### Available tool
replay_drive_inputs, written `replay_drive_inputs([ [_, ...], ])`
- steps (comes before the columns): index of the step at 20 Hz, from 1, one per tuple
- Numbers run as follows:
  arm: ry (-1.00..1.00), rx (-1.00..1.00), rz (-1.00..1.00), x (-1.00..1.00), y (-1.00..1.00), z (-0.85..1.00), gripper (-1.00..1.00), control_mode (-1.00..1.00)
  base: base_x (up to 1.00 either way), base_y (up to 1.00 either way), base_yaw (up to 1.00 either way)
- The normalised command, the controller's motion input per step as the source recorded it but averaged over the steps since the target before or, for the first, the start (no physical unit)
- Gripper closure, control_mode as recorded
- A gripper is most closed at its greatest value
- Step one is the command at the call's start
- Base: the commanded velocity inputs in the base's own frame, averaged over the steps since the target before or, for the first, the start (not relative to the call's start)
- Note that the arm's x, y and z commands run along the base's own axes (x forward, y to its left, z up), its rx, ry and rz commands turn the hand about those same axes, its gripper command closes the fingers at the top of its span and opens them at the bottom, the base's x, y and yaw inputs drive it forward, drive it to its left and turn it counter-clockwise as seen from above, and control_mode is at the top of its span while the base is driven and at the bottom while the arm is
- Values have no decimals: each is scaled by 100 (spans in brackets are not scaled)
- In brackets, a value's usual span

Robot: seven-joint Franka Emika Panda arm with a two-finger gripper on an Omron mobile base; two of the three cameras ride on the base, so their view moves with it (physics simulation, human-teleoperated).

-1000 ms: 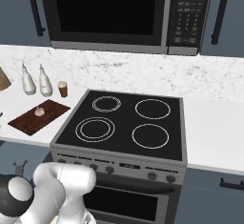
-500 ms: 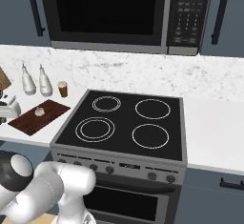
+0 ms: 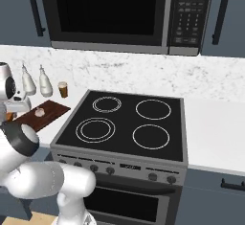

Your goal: Place the appropriate cutting tool for cutting the garlic skin on the cutting board.

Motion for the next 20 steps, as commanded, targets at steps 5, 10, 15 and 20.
replay_drive_inputs([
  [5,0,0,11,51,17,-35,100,-100,0,0,0],
  [10,0,0,8,47,0,-35,100,-100,0,0,0],
  [15,0,0,0,16,26,-55,100,-100,0,0,0],
  [20,0,0,0,22,23,-47,100,-100,0,0,0],
])
